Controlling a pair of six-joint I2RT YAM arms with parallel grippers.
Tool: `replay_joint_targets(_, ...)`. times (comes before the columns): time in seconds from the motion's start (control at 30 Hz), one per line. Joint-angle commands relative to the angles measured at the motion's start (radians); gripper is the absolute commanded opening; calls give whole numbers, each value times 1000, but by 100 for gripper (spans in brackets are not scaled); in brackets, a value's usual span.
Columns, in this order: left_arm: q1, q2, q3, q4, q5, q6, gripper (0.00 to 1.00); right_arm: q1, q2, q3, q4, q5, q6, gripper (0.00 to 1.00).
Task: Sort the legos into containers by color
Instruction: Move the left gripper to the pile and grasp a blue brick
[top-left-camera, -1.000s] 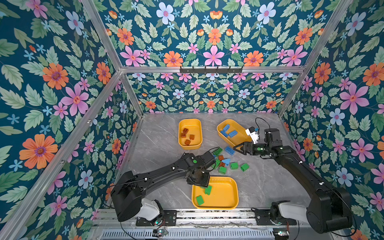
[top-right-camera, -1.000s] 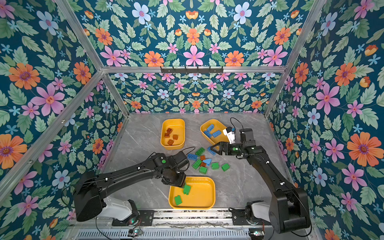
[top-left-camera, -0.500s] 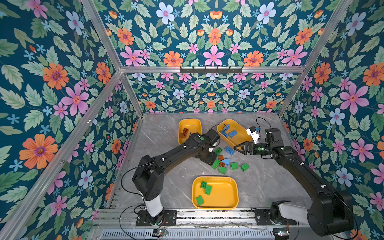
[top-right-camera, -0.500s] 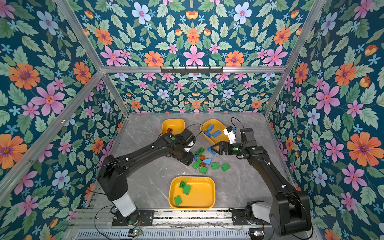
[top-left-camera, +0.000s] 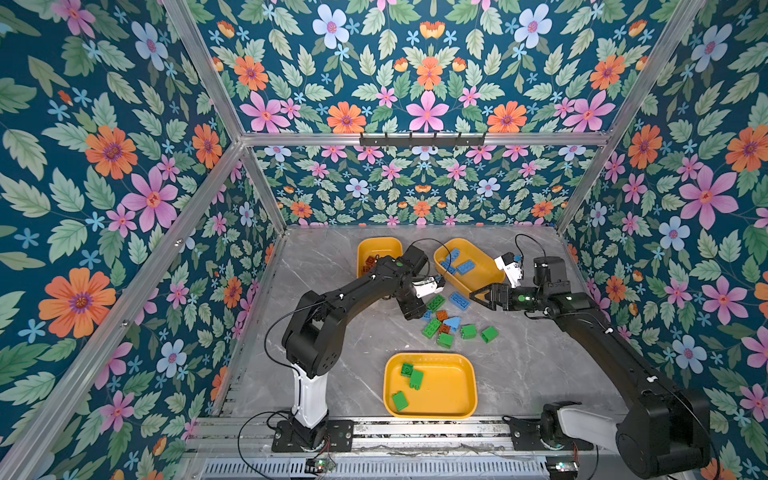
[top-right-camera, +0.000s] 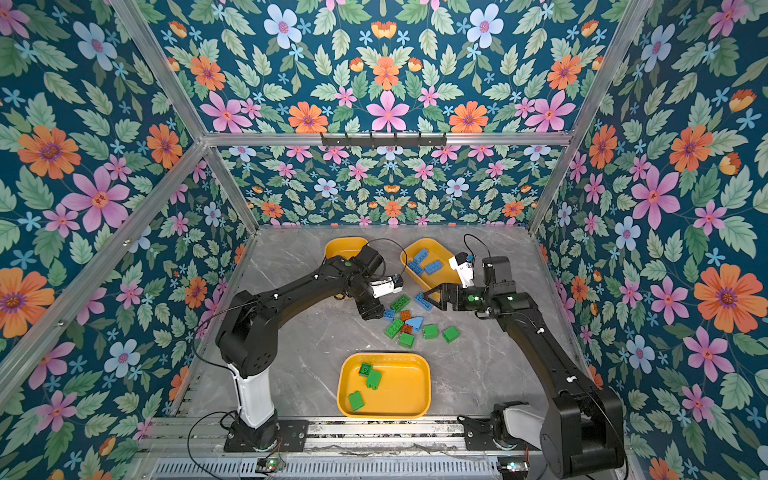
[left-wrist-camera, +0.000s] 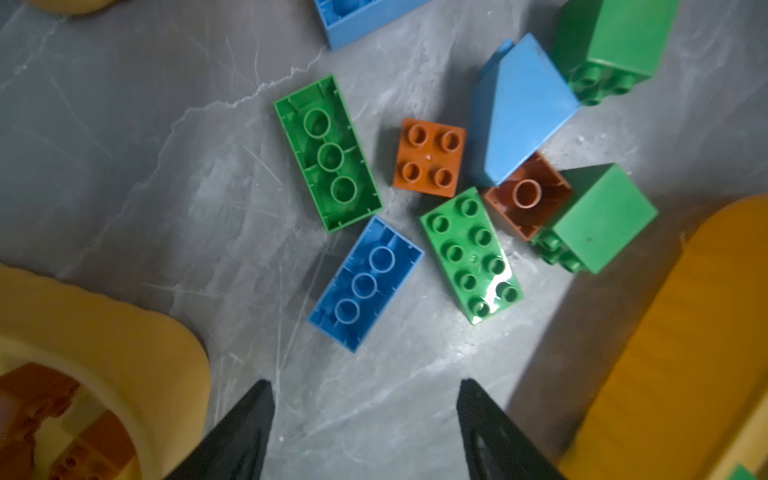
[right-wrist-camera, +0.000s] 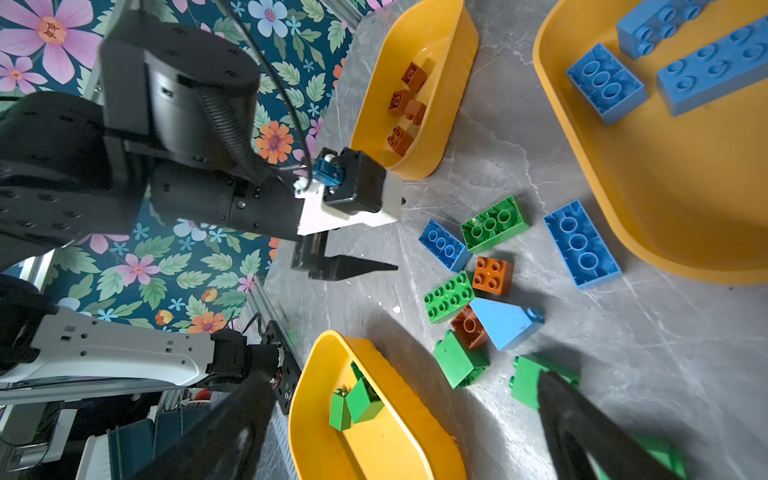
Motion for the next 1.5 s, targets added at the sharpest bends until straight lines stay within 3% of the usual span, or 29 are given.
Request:
replay_joint_targets(0.0,0,40,23,61,14,108,72,-1,-8,-3,-15,14,-14,99)
replay_joint_targets(0.4,-1,157,70,81,25,161,68,-3,-17,-6,-40,27,-23,99)
replay_joint_targets(0.67,-7,172,60,66,68,168,62,-4,-12,-6,-47,25,-26,99)
replay_joint_targets(1.07,-9,163,150,-49,80,131,60,-4,-24,-16,-50,31,-24,99)
replay_joint_targets(1.47,-21,168,65,19,64,69,60,-4,-26,-20,-48,25,-19,99)
